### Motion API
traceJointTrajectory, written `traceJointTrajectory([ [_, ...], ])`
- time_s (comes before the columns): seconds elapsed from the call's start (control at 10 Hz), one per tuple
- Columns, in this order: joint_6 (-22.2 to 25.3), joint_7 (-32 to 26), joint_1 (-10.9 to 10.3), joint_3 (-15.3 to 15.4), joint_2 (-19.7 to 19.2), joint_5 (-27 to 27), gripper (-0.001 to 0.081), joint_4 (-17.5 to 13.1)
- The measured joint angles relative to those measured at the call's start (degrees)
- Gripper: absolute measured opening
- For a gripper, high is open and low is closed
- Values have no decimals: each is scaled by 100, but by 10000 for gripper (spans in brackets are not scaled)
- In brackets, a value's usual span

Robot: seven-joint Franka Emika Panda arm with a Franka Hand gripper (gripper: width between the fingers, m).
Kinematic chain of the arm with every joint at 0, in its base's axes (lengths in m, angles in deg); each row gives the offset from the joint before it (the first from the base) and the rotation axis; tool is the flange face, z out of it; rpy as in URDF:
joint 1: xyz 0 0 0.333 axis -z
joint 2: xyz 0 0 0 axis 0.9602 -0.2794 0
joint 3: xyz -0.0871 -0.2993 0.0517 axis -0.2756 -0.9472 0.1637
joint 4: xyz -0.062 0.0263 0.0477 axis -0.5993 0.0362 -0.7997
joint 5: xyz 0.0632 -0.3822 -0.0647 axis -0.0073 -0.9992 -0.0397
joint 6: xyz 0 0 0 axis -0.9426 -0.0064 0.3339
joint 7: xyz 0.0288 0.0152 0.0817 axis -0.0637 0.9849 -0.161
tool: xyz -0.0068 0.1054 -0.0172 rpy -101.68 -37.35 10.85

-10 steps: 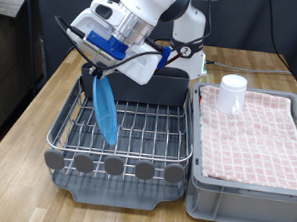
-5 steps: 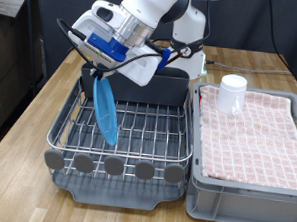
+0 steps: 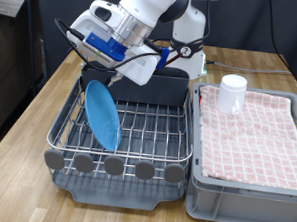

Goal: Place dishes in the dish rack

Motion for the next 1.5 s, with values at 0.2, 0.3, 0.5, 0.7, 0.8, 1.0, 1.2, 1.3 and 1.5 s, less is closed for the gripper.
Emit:
traceJointTrajectory([
  [0.2, 25, -666, -2, 15, 79, 641, 722, -13],
  [0.3, 28, -1120, -4, 26, 139, 1151, 722, -15],
  [0.5, 155, -1957, -10, 33, 318, 2067, 787, -16],
  [0.7, 459, -2205, -16, 42, 582, 2301, 800, -24],
  [0.8, 632, -2222, -20, 54, 743, 2302, 803, -37],
  [1.0, 790, -2400, -24, 93, 1011, 2231, 803, -52],
  [1.2, 909, -2538, -63, 100, 966, 2381, 803, -85],
  [1.3, 1259, -2851, -178, 147, 967, 2733, 803, -207],
  [1.5, 2178, -3076, -473, 325, 970, 3570, 803, -545],
])
